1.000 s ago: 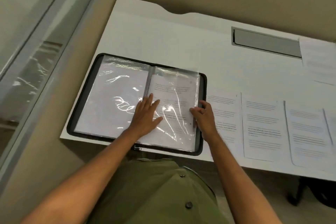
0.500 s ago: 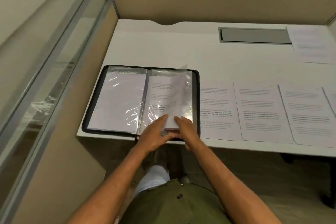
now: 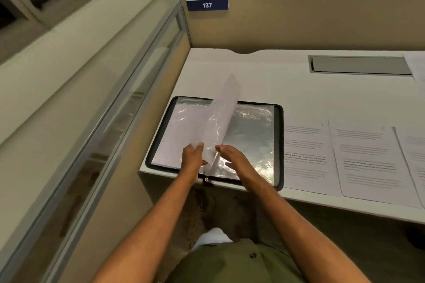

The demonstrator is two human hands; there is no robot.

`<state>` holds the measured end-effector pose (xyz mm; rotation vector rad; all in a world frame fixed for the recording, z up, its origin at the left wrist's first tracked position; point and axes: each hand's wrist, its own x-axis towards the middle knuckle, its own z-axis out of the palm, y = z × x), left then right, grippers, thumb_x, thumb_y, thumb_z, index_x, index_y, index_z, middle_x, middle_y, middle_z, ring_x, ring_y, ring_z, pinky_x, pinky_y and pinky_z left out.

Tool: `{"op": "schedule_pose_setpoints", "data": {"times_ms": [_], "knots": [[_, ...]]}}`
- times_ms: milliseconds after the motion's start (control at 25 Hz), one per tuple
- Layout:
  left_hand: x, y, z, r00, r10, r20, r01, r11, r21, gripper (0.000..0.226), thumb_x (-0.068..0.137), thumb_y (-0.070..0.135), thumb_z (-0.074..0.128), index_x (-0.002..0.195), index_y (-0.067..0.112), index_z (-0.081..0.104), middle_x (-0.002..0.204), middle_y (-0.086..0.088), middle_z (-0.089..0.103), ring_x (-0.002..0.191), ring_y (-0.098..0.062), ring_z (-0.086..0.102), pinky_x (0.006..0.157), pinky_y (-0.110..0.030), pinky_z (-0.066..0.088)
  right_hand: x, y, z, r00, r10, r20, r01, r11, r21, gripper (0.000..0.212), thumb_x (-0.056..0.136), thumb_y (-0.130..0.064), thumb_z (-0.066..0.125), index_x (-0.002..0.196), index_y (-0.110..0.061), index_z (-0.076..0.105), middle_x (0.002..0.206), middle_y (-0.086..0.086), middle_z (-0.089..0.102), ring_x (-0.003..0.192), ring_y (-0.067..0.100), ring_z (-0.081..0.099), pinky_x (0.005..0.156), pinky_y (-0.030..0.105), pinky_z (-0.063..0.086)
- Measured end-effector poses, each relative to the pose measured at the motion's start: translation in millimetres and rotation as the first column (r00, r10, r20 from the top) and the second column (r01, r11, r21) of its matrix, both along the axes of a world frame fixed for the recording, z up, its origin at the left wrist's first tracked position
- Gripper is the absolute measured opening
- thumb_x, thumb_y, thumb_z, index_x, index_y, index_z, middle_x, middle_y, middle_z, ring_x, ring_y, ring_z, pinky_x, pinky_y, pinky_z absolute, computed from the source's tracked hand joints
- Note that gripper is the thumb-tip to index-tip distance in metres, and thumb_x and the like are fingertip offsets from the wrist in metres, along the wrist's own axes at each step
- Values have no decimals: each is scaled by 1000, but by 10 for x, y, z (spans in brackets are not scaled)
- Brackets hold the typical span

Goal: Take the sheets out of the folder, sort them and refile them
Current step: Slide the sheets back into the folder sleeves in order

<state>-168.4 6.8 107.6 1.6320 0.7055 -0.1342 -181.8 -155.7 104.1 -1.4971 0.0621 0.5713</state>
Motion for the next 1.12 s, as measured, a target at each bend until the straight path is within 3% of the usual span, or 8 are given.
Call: {"op": "schedule_pose_setpoints", "data": {"times_ms": [200,400,520,600,680,840,1000,1120], "knots": [[-19,833,-16,960,277,-49,-281,933,-223,21,105,16,59,120,5,51,110,-15,58,104,-30,60,85,-42,58,130,388,-151,995,95,20,-91,985,-144,35,106,-36,57,139,-26,61,144,-6,58,136,15,52,111,34,41],[-64,1345,-218,955,251,-156,-285,922,-262,37,102,17,64,131,-3,50,122,-24,63,104,-36,69,88,-44,60,137,880,-369,963,255,90,-202,899,-388,44,105,-34,58,147,-24,52,148,-9,46,137,11,41,111,31,34],[-83,1538,-376,954,238,-182,-275,937,-216,31,102,17,64,125,-1,55,119,-21,66,97,-33,71,89,-41,60,108,1080,-572,920,346,184,-201,821,-535,51,101,-33,62,149,-18,50,148,-5,46,139,13,42,110,27,31],[-98,1621,-472,957,223,-188,-251,958,-142,14,101,17,65,107,4,61,113,-21,69,89,-29,73,89,-41,60,93,1128,-763,890,405,210,-198,757,-622,55,100,-35,63,149,-17,50,156,4,45,147,25,39,119,36,32],[-123,1679,-548,961,224,-162,-209,973,102,8,94,23,69,98,19,63,119,-19,70,93,-29,71,92,-45,60,38,1124,-900,863,463,200,-209,690,-693,58,101,-35,61,155,-18,45,168,6,30,158,28,20,128,44,21],[-139,1512,-560,991,18,-130,74,744,664,58,89,24,74,142,19,50,146,-9,43,129,-33,44,104,-46,42,-29,1131,-1010,823,502,265,-152,645,-749,62,102,-31,59,159,-21,39,173,5,16,161,24,7,131,46,13],[-43,1207,-646,841,-518,-157,484,588,649,32,100,21,61,131,21,65,143,-2,54,132,-26,45,107,-40,40,-42,1048,-946,845,468,258,-157,680,-717,54,103,-26,57,155,-18,45,169,7,30,157,25,23,129,44,20],[112,991,-686,757,-637,-146,563,522,641,31,102,23,57,132,19,66,144,-1,56,133,-25,46,109,-41,41,-89,805,-802,901,312,302,-30,737,-675,46,104,-26,54,149,-19,51,152,5,52,134,22,52,114,45,44]]}}
